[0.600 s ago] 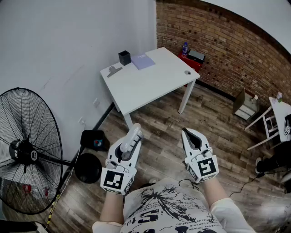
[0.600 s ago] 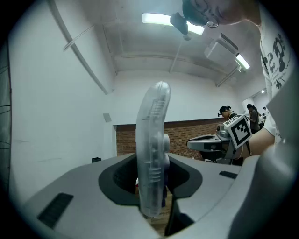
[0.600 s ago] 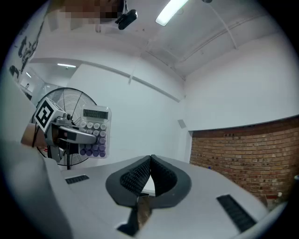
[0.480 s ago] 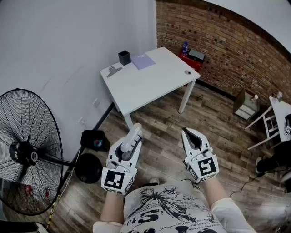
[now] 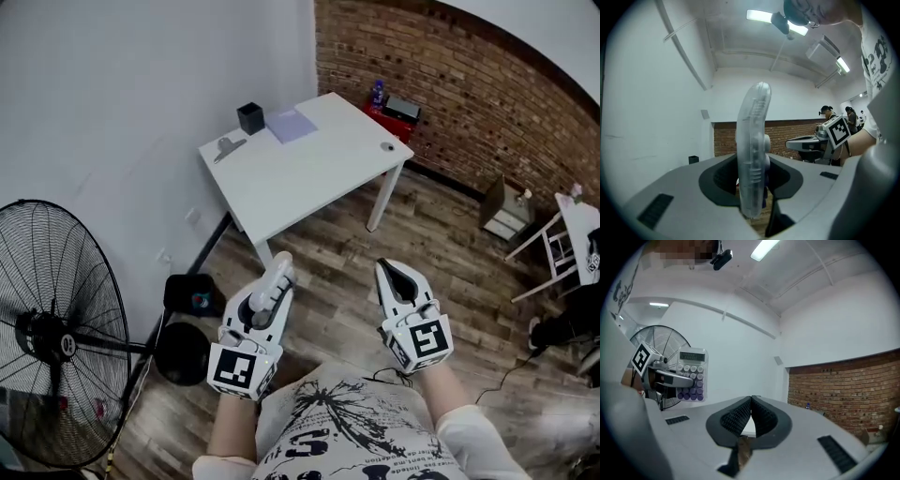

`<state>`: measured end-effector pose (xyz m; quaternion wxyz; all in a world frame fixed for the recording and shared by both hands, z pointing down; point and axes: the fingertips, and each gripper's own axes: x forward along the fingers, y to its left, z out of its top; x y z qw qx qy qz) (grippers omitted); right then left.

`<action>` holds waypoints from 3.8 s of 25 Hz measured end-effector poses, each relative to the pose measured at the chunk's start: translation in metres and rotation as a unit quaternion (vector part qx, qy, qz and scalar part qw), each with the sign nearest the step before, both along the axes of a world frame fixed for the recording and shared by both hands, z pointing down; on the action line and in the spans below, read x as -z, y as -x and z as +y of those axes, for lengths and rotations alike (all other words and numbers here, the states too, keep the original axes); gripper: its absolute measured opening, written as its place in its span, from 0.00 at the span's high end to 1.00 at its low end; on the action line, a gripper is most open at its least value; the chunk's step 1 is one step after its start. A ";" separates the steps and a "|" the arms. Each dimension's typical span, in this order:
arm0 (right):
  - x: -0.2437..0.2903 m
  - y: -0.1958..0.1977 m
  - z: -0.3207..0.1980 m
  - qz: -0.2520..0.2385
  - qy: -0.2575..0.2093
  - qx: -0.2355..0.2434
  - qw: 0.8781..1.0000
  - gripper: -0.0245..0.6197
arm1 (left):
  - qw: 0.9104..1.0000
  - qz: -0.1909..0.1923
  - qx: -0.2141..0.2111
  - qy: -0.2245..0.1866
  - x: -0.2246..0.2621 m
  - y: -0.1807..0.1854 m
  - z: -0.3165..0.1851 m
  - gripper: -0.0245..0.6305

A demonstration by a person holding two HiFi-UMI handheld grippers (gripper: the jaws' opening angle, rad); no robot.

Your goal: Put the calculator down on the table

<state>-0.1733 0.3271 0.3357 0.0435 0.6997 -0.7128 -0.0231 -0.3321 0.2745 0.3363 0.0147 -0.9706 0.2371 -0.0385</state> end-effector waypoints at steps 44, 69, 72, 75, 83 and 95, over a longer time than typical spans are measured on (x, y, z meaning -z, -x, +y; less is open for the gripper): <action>-0.092 -0.349 -0.476 -0.005 0.087 0.236 0.968 0.94 | 0.968 -0.064 0.217 0.106 -0.115 -0.358 -0.397 0.75; -0.217 -0.344 -0.667 0.011 0.228 0.214 0.950 0.94 | 0.915 -0.099 0.127 0.369 -0.313 -0.394 -0.579 0.73; -0.218 -0.350 -0.678 0.006 0.231 0.210 0.950 0.94 | 0.905 -0.087 0.147 0.389 -0.317 -0.393 -0.593 0.72; -0.221 -0.354 -0.686 0.005 0.238 0.215 0.947 0.94 | 0.894 -0.068 0.175 0.408 -0.322 -0.389 -0.606 0.69; -0.226 -0.350 -0.706 0.016 0.244 0.249 0.937 0.94 | 0.871 -0.056 0.226 0.434 -0.331 -0.381 -0.613 0.66; -0.223 -0.335 -0.701 0.010 0.250 0.265 0.931 0.94 | 0.857 -0.095 0.279 0.422 -0.341 -0.353 -0.615 0.54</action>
